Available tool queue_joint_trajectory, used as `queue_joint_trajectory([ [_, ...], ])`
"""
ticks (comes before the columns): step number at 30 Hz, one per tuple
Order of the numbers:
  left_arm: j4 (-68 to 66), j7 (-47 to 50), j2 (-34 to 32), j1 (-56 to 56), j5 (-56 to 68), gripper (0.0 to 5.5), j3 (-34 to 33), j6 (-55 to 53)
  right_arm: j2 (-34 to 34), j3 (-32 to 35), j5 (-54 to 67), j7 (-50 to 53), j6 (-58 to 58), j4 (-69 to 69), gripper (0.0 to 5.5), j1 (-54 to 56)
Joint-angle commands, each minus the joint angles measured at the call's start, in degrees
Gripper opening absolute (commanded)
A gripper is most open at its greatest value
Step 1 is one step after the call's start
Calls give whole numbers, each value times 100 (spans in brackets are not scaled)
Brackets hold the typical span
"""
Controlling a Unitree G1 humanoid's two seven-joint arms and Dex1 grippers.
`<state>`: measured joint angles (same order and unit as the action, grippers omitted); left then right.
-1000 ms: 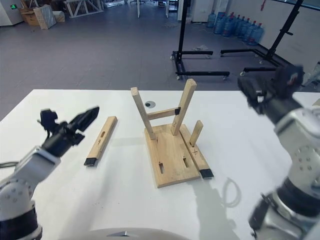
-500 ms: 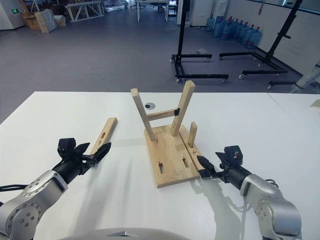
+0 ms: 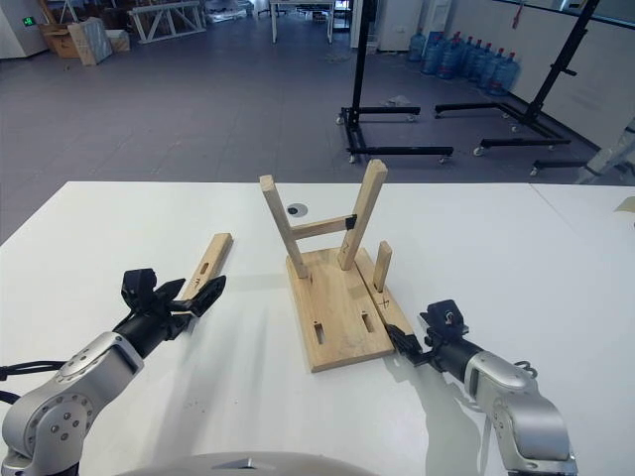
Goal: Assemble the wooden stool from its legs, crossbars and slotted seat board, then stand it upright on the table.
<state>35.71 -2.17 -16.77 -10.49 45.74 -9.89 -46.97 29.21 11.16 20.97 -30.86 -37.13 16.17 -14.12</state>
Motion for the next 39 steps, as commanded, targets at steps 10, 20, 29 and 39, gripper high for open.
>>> queue_joint_trajectory([
  [10, -65, 49, 125, 197, -116, 540, 132, -10, -58, -723, -801, 404, 339, -170, 466, 598],
  [20, -87, 18, 240, 233, -253, 540, 174, 40, -346, -872, -769, 735, -270, -336, 335, 730],
  [29, -221, -1, 325, 335, -280, 540, 83, 59, -313, -668, -679, 683, -326, -478, 208, 694],
  [39, -666, -1204, -234, 1166, 1053, 540, -599, -235, 71, 1250, 298, 81, 257, -842, 205, 269],
])
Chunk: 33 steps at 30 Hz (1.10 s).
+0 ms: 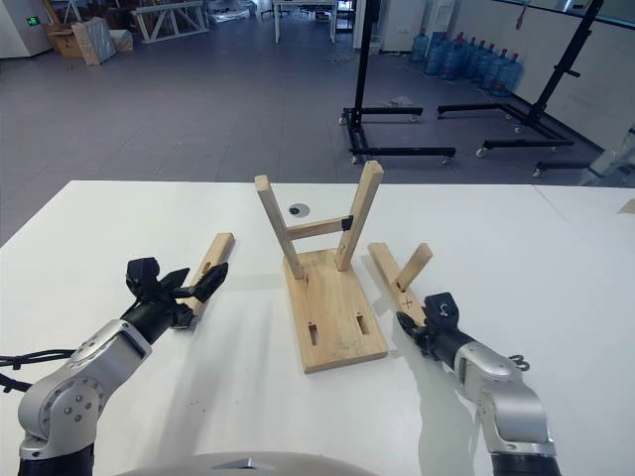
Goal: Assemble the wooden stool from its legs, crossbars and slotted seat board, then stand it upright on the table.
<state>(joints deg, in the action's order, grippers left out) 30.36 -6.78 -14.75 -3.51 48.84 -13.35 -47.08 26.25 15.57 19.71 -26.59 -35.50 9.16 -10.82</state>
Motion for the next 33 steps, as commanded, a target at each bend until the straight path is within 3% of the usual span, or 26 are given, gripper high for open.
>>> queue_joint_trajectory([
  [1, -170, -1139, -729, 692, 1178, 540, -395, -367, 646, 1186, 738, -663, 13, -29, 205, -15],
  [4, -232, -2046, -1577, 1404, 2850, 540, -810, -841, 1684, 2026, 2024, -1896, -572, 729, 205, 228],
  [8, -466, -2546, -1976, 2028, 4398, 540, -708, -1014, 2539, 2018, 3985, -2890, -1313, 1794, 205, 947],
  [11, -765, -2374, -1720, 2255, 5101, 540, -379, -846, 2318, 1194, 4858, -2748, -1567, 2225, 205, 1562],
  [15, -978, -2119, -1329, 2276, 5134, 540, 67, -640, 1580, 151, 5292, -1994, -1595, 2318, 205, 2136],
  [21, -776, -1979, -1136, 2116, 4740, 540, 288, -400, 1038, -221, 6028, -979, -1463, 2491, 205, 2403],
  [33, -783, -1132, -849, 2685, 5557, 540, 392, -8, 356, -1209, 5776, -273, -1254, 2674, 205, 2171],
])
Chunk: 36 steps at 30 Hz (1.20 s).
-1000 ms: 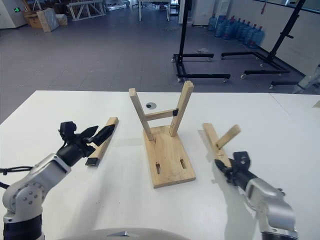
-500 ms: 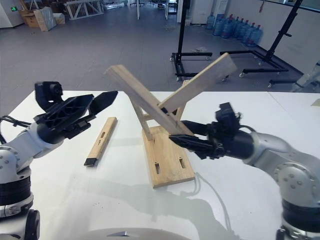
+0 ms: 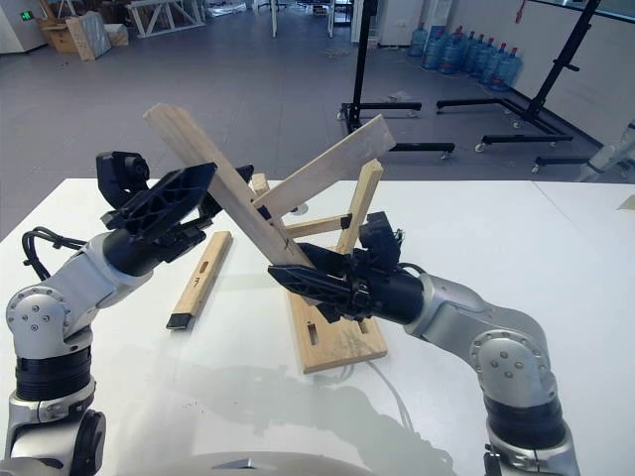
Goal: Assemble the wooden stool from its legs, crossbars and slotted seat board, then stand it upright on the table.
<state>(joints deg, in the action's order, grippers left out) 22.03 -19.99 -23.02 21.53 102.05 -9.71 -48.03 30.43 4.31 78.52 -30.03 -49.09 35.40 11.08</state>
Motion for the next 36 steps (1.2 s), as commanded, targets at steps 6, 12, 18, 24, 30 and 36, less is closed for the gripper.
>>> queue_joint_trajectory([
  [6, -175, 539, -80, 176, 630, 491, 105, 110, -118, -120, -110, 107, 171, 84, 205, -66],
  [12, -283, 588, -129, 143, 565, 403, 175, 46, -120, -201, -139, 104, 217, 107, 205, -105],
  [18, -264, 598, -170, 167, 534, 296, 218, 32, -124, -258, -212, 81, 242, 96, 205, -139],
  [24, -249, 621, -227, 100, 201, 235, 205, 65, -115, -254, -255, 75, 269, 88, 205, -170],
  [30, -357, 453, -310, 39, -376, 222, 135, 72, -108, -261, -307, 64, 266, 50, 205, -132],
  [36, -564, 86, -418, 45, -1313, 210, 194, 75, 305, -190, -347, -94, 92, 186, 335, -192],
])
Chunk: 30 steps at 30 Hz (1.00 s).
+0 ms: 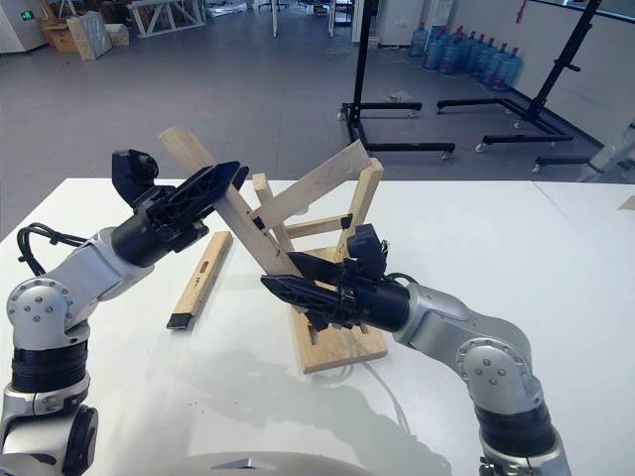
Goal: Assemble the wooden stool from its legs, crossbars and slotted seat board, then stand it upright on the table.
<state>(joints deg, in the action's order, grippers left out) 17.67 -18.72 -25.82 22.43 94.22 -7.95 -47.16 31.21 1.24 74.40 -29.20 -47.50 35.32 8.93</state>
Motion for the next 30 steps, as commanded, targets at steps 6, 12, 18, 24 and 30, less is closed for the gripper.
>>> queue_joint_trajectory([
  [6, -15, -417, -181, 4, -1511, 209, 154, 35, 1326, 1398, -60, -804, -57, 144, 446, -867],
  [12, 506, -299, 111, -70, -2116, 209, 228, 250, 2408, 2183, -2140, -1633, 573, -962, 540, -1862],
  [18, 1018, -611, 187, -226, -3212, 209, 644, 661, 2254, 231, -4913, -1047, 1618, -1845, 540, -1462],
  [24, 1022, -1018, 213, -457, -3668, 209, 824, 776, 1927, -678, -6135, -924, 2140, -2523, 540, -1314],
  [30, 1025, -1295, 279, -509, -3790, 209, 905, 795, 1202, -1299, -6645, -767, 2261, -2724, 540, -1162],
])
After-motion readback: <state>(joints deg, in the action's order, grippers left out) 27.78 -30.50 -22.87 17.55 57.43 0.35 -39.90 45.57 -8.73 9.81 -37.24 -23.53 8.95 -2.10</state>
